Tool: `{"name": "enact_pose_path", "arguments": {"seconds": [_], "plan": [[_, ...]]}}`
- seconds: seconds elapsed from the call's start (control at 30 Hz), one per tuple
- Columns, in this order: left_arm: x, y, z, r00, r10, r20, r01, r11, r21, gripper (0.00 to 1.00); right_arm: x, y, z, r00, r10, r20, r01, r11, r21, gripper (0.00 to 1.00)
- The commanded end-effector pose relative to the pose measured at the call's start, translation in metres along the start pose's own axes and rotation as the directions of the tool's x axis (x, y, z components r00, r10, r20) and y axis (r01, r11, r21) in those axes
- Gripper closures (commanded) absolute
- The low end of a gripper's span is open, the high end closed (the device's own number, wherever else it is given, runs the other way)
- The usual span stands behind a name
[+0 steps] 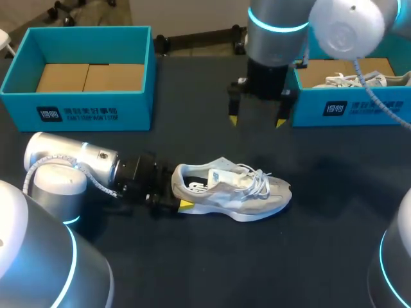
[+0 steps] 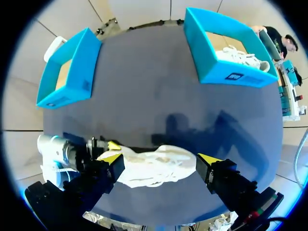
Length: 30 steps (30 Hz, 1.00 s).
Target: Take the shoe out of the shoebox, open the shoe tongue, remove and reinsert the insole, then place the shoe into the shoebox
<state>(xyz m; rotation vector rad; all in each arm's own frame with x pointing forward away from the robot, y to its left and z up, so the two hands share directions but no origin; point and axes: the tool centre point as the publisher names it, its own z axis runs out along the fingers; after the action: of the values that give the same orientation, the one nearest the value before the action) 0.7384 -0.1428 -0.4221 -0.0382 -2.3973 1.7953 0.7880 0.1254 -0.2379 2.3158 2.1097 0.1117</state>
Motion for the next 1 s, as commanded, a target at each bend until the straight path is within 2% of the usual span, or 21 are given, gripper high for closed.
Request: {"name": "enact_pose_path", "arguments": {"seconds": [0.03, 0.33, 0.57, 1.0], "plan": [[0.0, 0.001, 0.0, 1.0, 0.0, 0.003, 0.0, 1.0, -0.001, 1.0, 0.016, -0.009, 0.009, 1.0, 0.003, 0.012, -0.003, 1.0, 0.002, 0.0], [0.0, 0.001, 0.0, 1.0, 0.0, 0.003, 0.0, 1.0, -0.001, 1.0, 0.049, -0.045, 0.027, 0.999, 0.039, -0.032, -0.04, 0.999, -0.009, 0.0], [0.0, 0.001, 0.0, 1.0, 0.0, 0.003, 0.0, 1.0, -0.001, 1.0, 0.06, -0.075, 0.034, 0.998, 0.039, -0.042, -0.038, 0.999, 0.021, 0.0], [0.0, 0.001, 0.0, 1.0, 0.0, 0.003, 0.0, 1.0, -0.001, 1.0, 0.06, -0.075, 0.034, 0.998, 0.039, -0.042, -0.038, 0.999, 0.021, 0.0]]}}
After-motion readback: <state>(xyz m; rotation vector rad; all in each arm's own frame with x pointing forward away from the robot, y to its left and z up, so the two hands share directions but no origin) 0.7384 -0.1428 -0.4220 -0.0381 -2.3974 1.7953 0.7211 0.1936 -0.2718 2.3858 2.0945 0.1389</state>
